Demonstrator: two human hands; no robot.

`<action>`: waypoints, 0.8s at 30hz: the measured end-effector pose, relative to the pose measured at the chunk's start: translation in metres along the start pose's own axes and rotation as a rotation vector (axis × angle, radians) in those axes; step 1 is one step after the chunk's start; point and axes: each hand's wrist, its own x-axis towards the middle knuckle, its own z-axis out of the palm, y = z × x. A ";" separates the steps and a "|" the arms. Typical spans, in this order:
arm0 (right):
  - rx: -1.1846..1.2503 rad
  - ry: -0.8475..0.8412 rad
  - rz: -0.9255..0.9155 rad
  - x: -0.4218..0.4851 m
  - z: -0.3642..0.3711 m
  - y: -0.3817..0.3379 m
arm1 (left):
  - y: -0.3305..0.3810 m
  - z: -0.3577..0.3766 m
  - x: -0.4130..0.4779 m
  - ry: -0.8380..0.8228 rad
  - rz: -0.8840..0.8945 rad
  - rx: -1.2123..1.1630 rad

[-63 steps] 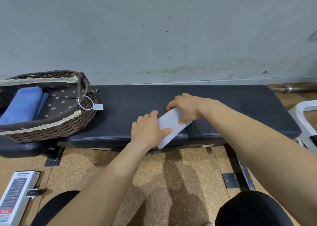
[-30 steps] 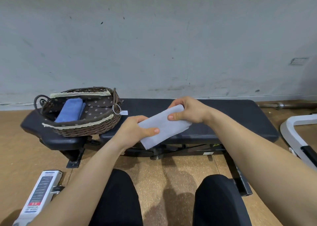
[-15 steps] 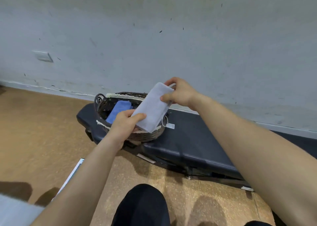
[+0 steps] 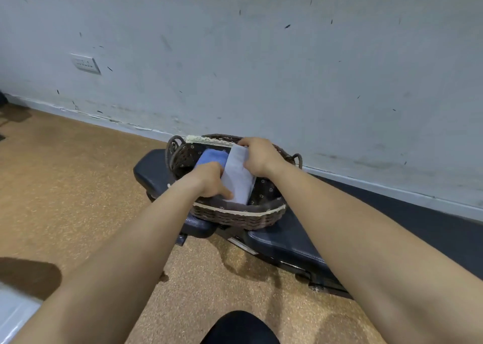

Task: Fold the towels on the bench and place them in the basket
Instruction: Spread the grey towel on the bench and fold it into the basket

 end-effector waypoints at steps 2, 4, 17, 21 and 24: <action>-0.037 -0.013 0.006 0.004 0.011 0.004 | -0.001 0.002 0.011 -0.031 -0.013 0.061; -0.067 -0.022 0.017 0.007 0.018 0.005 | 0.000 0.002 0.018 -0.040 -0.021 0.129; -0.420 -0.215 -0.203 -0.014 0.025 0.005 | -0.020 -0.010 0.039 0.052 0.137 0.417; -0.462 -0.302 -0.204 -0.012 0.032 0.010 | -0.022 -0.010 0.043 -0.022 0.124 0.386; -0.480 -0.242 -0.198 -0.014 0.043 0.008 | -0.023 -0.009 0.046 -0.025 0.108 0.381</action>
